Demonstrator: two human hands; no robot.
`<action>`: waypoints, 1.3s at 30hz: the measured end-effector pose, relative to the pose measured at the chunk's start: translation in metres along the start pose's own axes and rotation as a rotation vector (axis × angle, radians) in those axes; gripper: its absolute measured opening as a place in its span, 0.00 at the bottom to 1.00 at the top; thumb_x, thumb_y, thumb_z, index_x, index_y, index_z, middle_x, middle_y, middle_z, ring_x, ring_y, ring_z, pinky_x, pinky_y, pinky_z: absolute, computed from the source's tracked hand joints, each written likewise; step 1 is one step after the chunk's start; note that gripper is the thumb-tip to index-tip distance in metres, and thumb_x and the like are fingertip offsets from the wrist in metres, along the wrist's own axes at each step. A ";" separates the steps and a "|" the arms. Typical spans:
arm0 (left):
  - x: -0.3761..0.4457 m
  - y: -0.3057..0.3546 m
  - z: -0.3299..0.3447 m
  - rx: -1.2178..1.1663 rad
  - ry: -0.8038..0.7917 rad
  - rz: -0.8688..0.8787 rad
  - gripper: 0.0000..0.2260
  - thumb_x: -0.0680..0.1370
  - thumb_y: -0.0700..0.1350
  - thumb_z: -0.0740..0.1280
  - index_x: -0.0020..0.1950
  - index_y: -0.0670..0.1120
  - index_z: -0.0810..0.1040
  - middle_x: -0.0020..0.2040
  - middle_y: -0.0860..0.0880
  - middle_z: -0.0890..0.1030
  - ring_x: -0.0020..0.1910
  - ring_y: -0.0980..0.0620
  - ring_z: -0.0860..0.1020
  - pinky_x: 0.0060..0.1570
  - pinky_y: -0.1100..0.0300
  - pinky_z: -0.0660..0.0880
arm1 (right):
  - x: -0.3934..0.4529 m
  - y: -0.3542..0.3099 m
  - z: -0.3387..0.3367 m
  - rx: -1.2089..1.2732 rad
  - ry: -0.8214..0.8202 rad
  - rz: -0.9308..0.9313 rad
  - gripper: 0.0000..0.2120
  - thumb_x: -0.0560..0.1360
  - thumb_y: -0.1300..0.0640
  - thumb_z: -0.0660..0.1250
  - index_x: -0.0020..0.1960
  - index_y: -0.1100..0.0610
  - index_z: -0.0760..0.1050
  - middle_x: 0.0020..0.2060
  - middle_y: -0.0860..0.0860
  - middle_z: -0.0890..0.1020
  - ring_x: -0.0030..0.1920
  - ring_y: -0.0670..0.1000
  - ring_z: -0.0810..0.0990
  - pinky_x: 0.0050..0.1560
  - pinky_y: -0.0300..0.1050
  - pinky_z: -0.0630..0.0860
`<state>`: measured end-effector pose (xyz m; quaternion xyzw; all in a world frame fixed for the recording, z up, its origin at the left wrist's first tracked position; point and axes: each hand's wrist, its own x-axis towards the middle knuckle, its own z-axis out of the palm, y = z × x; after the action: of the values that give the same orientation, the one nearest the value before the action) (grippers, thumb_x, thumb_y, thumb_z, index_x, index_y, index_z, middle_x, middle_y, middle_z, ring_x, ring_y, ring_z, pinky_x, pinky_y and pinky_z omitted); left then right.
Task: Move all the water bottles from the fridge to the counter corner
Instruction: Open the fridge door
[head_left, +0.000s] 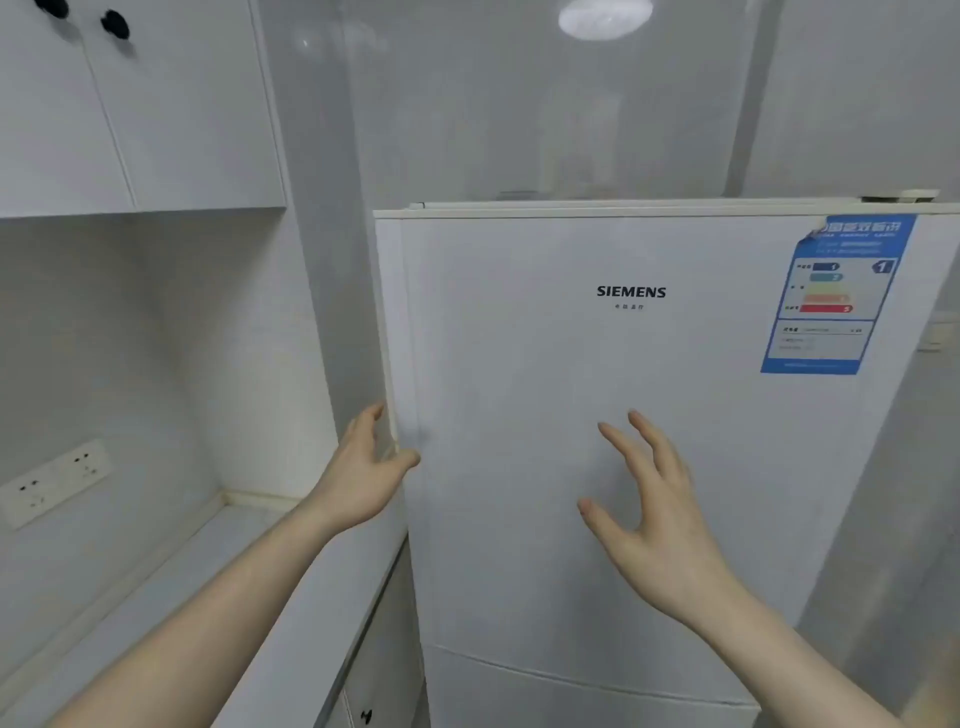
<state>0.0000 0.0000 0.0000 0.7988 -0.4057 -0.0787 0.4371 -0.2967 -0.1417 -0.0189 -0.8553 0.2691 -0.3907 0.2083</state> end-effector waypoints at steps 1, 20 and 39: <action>0.005 -0.001 0.002 -0.037 0.018 -0.008 0.36 0.79 0.52 0.69 0.83 0.51 0.54 0.81 0.53 0.59 0.78 0.50 0.63 0.72 0.50 0.67 | 0.004 0.002 0.002 0.019 0.005 -0.001 0.35 0.77 0.51 0.73 0.79 0.39 0.61 0.80 0.36 0.53 0.79 0.42 0.53 0.75 0.43 0.55; 0.080 -0.009 0.042 -0.419 0.032 -0.214 0.24 0.69 0.55 0.67 0.63 0.49 0.74 0.58 0.52 0.81 0.56 0.54 0.80 0.49 0.56 0.74 | 0.059 0.055 0.045 -0.284 0.166 -0.127 0.45 0.71 0.56 0.78 0.83 0.49 0.61 0.85 0.52 0.47 0.84 0.60 0.40 0.79 0.67 0.51; 0.030 -0.030 0.009 -0.423 -0.109 -0.116 0.21 0.71 0.58 0.65 0.59 0.48 0.70 0.54 0.53 0.80 0.56 0.53 0.80 0.60 0.47 0.76 | 0.007 -0.006 0.077 -0.198 0.088 0.062 0.46 0.74 0.56 0.75 0.84 0.44 0.52 0.83 0.44 0.36 0.83 0.50 0.35 0.77 0.44 0.44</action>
<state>0.0327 -0.0184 -0.0221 0.7060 -0.3566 -0.2298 0.5670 -0.2310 -0.1304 -0.0588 -0.8450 0.3418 -0.3926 0.1227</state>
